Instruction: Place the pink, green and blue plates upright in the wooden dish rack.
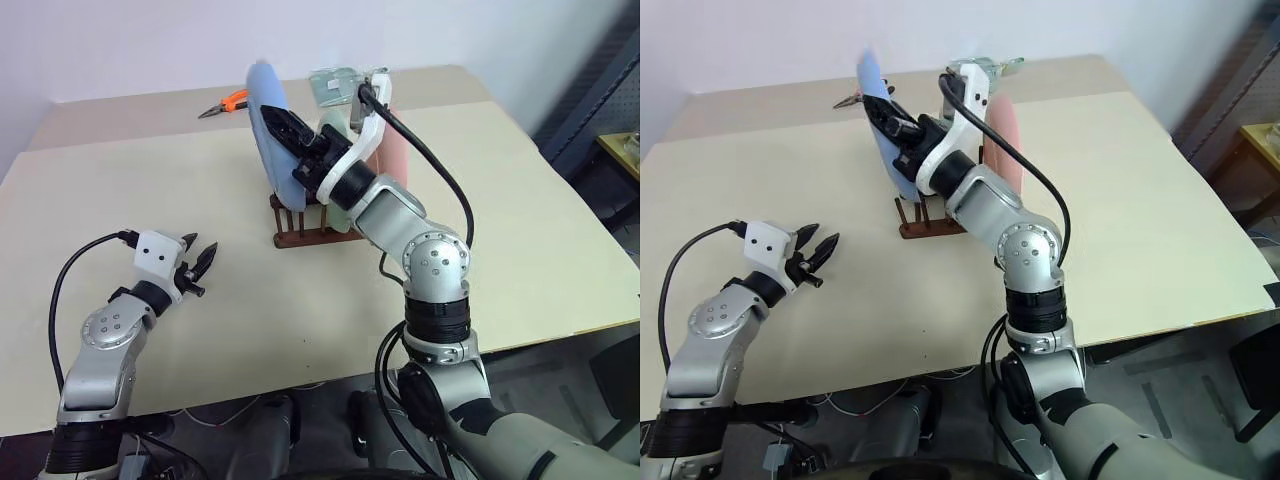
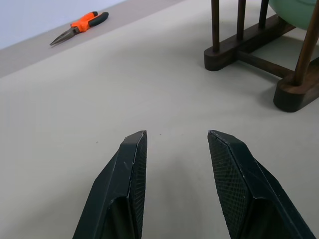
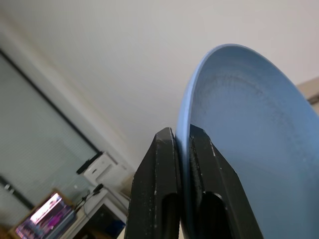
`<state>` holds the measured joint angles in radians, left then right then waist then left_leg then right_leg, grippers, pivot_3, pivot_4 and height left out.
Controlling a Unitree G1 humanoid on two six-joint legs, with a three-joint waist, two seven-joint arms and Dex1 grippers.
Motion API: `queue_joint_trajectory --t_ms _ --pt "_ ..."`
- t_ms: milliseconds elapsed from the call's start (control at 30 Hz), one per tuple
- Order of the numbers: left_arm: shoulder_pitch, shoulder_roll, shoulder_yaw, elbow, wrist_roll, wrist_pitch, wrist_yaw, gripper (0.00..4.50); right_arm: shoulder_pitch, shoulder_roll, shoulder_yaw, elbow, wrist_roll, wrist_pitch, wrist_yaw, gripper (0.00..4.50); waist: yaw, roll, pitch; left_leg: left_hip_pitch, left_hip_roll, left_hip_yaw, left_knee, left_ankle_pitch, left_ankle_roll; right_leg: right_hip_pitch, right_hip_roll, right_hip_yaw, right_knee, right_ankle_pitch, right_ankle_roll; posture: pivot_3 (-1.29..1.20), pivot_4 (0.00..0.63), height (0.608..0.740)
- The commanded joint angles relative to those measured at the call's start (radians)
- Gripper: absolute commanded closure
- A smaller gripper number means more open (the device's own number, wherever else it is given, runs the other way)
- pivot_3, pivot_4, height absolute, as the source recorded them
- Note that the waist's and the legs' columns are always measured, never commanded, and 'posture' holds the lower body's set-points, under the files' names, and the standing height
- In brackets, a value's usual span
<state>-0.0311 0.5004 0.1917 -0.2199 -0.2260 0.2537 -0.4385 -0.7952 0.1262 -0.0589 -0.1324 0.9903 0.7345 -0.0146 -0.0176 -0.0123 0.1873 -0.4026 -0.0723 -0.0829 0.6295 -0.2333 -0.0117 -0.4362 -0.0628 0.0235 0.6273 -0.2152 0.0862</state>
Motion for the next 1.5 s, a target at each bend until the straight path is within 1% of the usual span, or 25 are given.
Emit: queue_joint_trajectory --t_ms 33,333,433,533,600,633,700,800,867,967,1067,1133,1267,1367,1433,1500 --pt "0.004 0.005 0.018 -0.027 0.005 -0.015 0.002 2.53 -0.023 0.059 -0.01 -0.011 0.025 -0.01 -0.027 4.46 0.0 0.0 0.0 0.0 0.0 0.0 0.0 0.0 0.0 0.0 0.0 0.0 0.0 0.0 0.0 0.0 0.15 0.74" --pt "0.003 0.007 0.014 -0.027 0.002 -0.014 -0.006 2.53 -0.059 0.062 -0.028 0.077 0.004 -0.039 -0.1 4.46 0.0 0.0 0.0 0.0 0.0 0.0 0.0 0.0 0.0 0.0 0.0 0.0 0.0 0.0 0.0 0.0 0.15 0.74" --pt "0.005 0.003 0.01 -0.031 0.003 -0.012 -0.005 2.53 -0.067 0.057 -0.023 0.093 -0.009 -0.043 -0.097 3.44 -0.001 0.0 0.0 0.0 0.0 0.0 0.0 0.0 0.0 0.0 0.0 0.0 0.001 0.0 0.0 0.0 0.15 0.74" --pt "0.009 0.0 0.007 -0.037 0.003 -0.01 -0.004 2.53 -0.071 0.043 -0.005 0.087 -0.037 -0.044 -0.077 2.0 -0.001 0.0 0.0 0.0 0.0 0.0 0.0 0.0 0.0 0.0 0.0 0.0 0.001 0.0 0.0 0.0 0.15 0.74" --pt "0.014 -0.003 0.005 -0.041 0.002 -0.009 -0.003 2.53 -0.076 0.02 0.017 0.071 -0.067 -0.043 -0.044 0.96 -0.002 0.0 0.0 0.0 0.0 0.0 0.0 0.0 0.0 -0.001 0.0 0.0 0.001 0.0 0.0 0.0 0.15 0.74" --pt "0.015 -0.004 0.002 -0.044 0.002 -0.008 -0.003 2.53 -0.08 0.006 0.028 0.061 -0.084 -0.044 -0.022 0.53 -0.003 0.0 0.0 0.0 0.0 0.001 0.0 0.0 0.0 -0.001 0.0 0.0 0.001 0.0 0.0 0.0 0.15 0.74" --pt "0.019 -0.006 -0.001 -0.048 0.003 -0.007 -0.001 2.53 -0.09 -0.029 0.056 0.033 -0.123 -0.049 0.038 0.53 -0.003 0.0 0.0 0.0 0.0 0.001 0.0 0.0 0.0 -0.001 0.0 0.0 0.001 0.0 0.0 0.0 0.15 0.74" --pt "0.022 -0.01 -0.007 -0.055 0.003 -0.003 0.0 2.53 -0.108 -0.134 0.122 -0.064 -0.196 -0.078 0.194 0.53 0.0 0.0 0.0 -0.002 0.0 0.001 0.001 0.0 0.0 -0.002 0.0 0.0 0.001 0.0 0.0 0.0 0.15 0.74" --pt "0.025 -0.015 -0.013 -0.061 0.008 -0.001 0.004 2.53 -0.106 -0.207 0.127 -0.123 -0.211 -0.085 0.274 0.53 0.002 0.0 0.0 -0.003 0.0 0.001 0.001 0.0 0.0 -0.002 0.0 0.0 0.001 0.0 0.0 0.0 0.15 0.74" --pt "0.029 -0.015 -0.013 -0.062 0.007 0.0 0.006 2.53 -0.071 -0.345 0.098 -0.182 -0.253 -0.105 0.373 0.53 0.002 0.0 0.0 -0.003 0.0 0.001 0.001 0.0 0.0 -0.002 0.0 -0.001 0.001 0.0 0.0 0.0 0.15 0.74" --pt "0.037 -0.014 -0.013 -0.06 0.008 -0.002 0.007 2.53 0.013 -0.531 0.063 -0.219 -0.334 -0.149 0.48 0.53 0.007 -0.001 0.0 -0.003 0.0 0.001 0.002 0.0 0.0 -0.001 0.0 -0.001 0.0 0.0 0.0 0.0 0.15 0.74" --pt "0.042 -0.013 -0.017 -0.056 0.012 -0.003 0.006 2.53 0.096 -0.648 0.008 -0.221 -0.364 -0.171 0.538 0.53 0.011 -0.001 0.0 -0.003 0.0 0.0 0.002 0.0 0.0 0.0 -0.001 -0.001 -0.002 0.0 0.0 0.0 0.15 0.74" --pt "0.041 -0.01 -0.028 -0.032 0.026 -0.016 -0.002 2.53 0.306 -0.849 -0.085 -0.188 -0.447 -0.239 0.657 0.53 0.008 0.0 0.0 -0.004 0.0 0.0 0.001 0.0 0.0 0.002 -0.001 -0.002 -0.008 0.0 0.0 0.0 0.15 0.74" --pt "0.035 -0.016 -0.036 -0.012 0.037 -0.025 -0.003 2.53 0.461 -0.924 -0.119 -0.127 -0.518 -0.322 0.728 0.53 0.007 -0.001 0.0 -0.003 0.001 0.0 0.002 0.0 0.001 0.003 -0.001 -0.002 -0.009 0.0 0.0 0.0 0.15 0.74" --pt "0.035 -0.018 -0.042 0.001 0.043 -0.034 -0.004 2.53 0.521 -0.936 -0.12 -0.081 -0.565 -0.378 0.745 0.53 0.005 -0.001 0.0 -0.003 0.001 0.001 0.002 0.0 0.001 0.004 -0.001 -0.002 -0.009 0.0 0.0 0.0 0.15 0.74" --pt "0.039 -0.018 -0.043 0.009 0.047 -0.04 -0.005 2.53 0.552 -0.921 -0.126 -0.03 -0.581 -0.409 0.753 0.53 0.005 0.0 0.0 -0.002 0.001 0.001 0.002 0.0 0.001 0.004 0.0 -0.001 -0.009 -0.001 -0.001 0.0 0.15 0.74"
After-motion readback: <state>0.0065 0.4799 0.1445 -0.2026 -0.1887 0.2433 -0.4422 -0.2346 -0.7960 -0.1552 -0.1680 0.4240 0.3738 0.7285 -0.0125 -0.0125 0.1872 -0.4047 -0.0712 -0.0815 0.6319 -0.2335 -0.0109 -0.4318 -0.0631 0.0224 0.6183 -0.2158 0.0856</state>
